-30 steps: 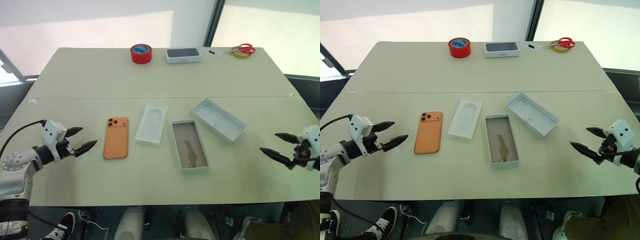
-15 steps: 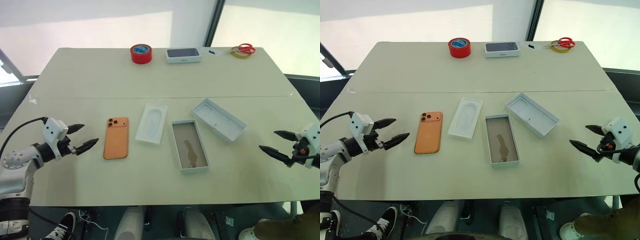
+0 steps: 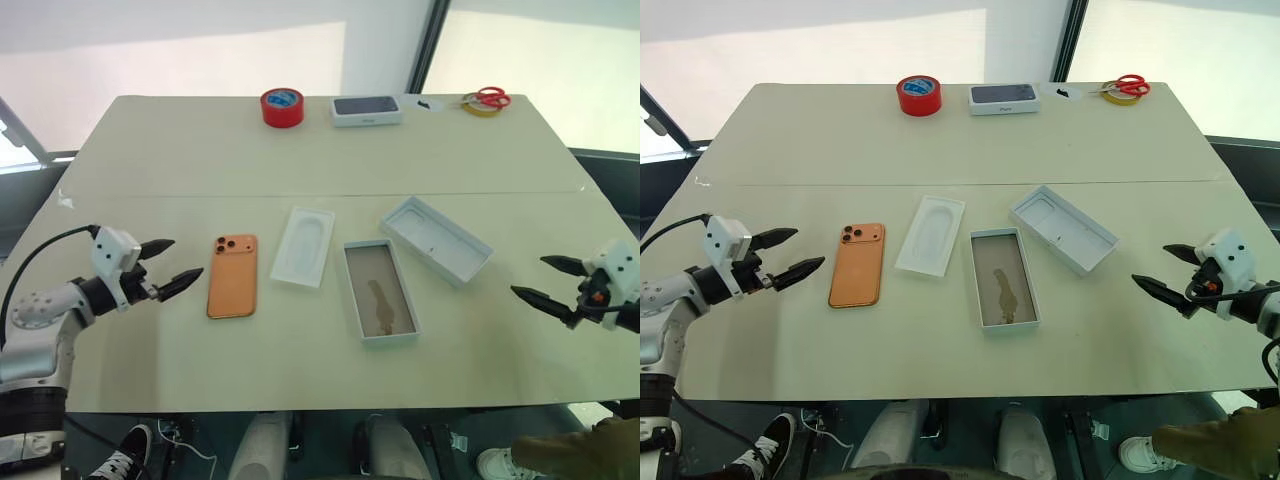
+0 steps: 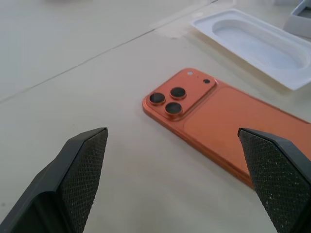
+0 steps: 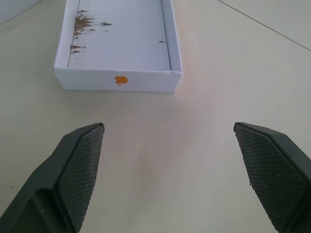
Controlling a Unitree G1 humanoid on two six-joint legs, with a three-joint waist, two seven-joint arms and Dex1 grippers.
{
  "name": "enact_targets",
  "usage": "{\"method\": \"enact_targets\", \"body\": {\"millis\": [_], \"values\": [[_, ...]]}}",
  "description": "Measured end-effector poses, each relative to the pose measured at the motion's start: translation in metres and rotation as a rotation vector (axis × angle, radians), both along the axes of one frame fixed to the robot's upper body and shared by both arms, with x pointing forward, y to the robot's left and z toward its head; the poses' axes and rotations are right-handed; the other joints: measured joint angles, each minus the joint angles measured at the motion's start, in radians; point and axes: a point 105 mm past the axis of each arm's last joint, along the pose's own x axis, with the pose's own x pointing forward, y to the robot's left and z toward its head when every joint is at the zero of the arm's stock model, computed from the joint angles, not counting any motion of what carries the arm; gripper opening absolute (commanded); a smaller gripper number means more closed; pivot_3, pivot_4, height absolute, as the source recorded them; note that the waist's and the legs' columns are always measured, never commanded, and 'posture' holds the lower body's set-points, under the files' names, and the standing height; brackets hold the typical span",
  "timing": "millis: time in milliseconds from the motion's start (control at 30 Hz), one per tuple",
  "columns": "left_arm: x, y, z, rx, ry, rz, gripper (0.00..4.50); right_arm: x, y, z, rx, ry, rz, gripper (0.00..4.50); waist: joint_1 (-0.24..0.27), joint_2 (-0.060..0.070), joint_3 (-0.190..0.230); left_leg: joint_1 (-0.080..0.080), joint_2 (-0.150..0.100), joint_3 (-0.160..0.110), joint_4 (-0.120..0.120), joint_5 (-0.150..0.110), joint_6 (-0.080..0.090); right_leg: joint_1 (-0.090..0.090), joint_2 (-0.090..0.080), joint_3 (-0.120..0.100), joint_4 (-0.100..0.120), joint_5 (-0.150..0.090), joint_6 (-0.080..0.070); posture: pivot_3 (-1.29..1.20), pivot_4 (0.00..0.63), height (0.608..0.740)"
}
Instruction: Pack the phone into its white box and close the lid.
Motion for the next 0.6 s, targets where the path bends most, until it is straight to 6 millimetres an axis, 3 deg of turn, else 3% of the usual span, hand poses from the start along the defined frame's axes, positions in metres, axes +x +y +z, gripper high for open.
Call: {"method": "enact_targets", "body": {"millis": [133,333,500,600], "values": [[0.017,-0.015,0.01,-0.042,-0.017,0.015,4.5,0.01,0.022,0.012,-0.006,-0.026,0.073,4.46,0.001,0.001,0.0,0.0,0.0,0.0,0.001,0.0,0.0,0.0,0.0,0.0,0.001,0.0,0.0,0.0,0.15,0.735],[0.038,-0.072,0.005,-0.117,0.096,-0.039,4.5,0.027,0.09,0.041,-0.021,-0.117,0.294,4.46,0.003,0.0,0.0,-0.001,0.0,0.0,0.002,0.0,0.0,0.001,0.001,0.0,0.0,0.001,0.002,0.0,0.15,0.735],[0.058,-0.119,-0.001,-0.229,0.285,-0.016,4.5,0.039,0.142,0.044,0.036,-0.147,0.424,4.46,0.011,0.0,0.0,-0.001,0.0,0.0,0.005,0.001,0.002,0.002,0.001,-0.001,0.002,0.002,0.003,0.0,0.15,0.735],[0.065,-0.142,0.002,-0.324,0.38,-0.032,4.5,0.039,0.156,0.038,0.052,-0.134,0.454,4.46,0.024,-0.001,0.0,-0.003,0.0,0.0,0.005,0.003,0.0,0.002,0.002,-0.001,0.002,0.002,0.003,0.0,0.15,0.735]]}}
